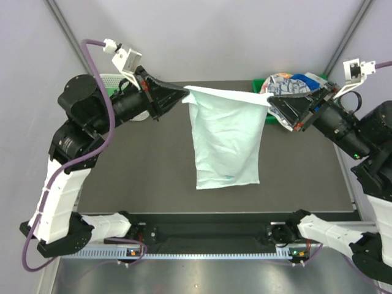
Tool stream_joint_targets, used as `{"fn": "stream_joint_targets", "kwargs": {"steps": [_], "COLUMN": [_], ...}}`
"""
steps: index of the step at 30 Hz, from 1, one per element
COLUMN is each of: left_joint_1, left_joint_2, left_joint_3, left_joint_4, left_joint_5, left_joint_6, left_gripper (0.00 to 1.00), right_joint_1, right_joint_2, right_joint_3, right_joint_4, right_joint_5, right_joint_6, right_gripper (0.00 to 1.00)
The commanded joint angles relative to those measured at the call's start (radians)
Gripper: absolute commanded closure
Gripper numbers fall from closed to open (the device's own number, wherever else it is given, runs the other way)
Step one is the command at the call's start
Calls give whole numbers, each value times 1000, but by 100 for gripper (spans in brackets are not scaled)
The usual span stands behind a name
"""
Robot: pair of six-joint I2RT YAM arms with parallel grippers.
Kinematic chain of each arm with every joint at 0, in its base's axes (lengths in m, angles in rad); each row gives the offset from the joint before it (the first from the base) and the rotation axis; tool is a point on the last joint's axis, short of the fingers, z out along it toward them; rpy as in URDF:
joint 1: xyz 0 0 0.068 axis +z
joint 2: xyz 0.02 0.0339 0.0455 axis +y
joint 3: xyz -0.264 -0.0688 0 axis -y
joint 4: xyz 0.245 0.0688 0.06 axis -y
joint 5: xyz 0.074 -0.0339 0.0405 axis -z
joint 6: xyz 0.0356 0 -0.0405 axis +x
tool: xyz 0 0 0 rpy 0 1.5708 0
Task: Fold and stack the towels
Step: Flatten out the crumpled towel, then fold the towel
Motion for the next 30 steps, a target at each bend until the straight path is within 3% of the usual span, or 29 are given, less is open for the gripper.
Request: {"fn": "stream_joint_targets", "kwargs": {"steps": [1, 6, 11, 16, 17, 18, 20, 23, 30], "left_joint_1": [15, 195, 310, 371, 376, 381, 396, 402, 390], "left_joint_2": [97, 233, 519, 986, 1050, 1151, 1202, 1175, 1019], "left_joint_3": [23, -100, -81, 334, 488, 552, 603, 431, 125], "left_joint_4": [-26, 104, 172, 91, 31, 6, 3, 82, 132], "left_joint_5": [-151, -6, -16, 28, 33, 40, 50, 61, 51], "left_joint_6": [8, -111, -75, -38, -31, -32, -37, -35, -4], "left_gripper": [100, 100, 100, 100, 100, 100, 100, 100, 100], "right_joint_1": [3, -81, -233, -343, -366, -377, -395, -415, -426], "right_joint_2": [94, 296, 616, 951, 1042, 1083, 1163, 1192, 1102], "right_joint_3": [16, -28, -76, 103, 167, 194, 231, 246, 4], "right_joint_4": [48, 122, 350, 467, 493, 504, 540, 545, 604], "right_joint_5": [56, 29, -213, -374, -396, -417, -465, -482, -488], "right_joint_6": [-6, -23, 71, 201, 223, 264, 301, 306, 281], "right_gripper": [100, 100, 100, 100, 100, 100, 100, 100, 100]}}
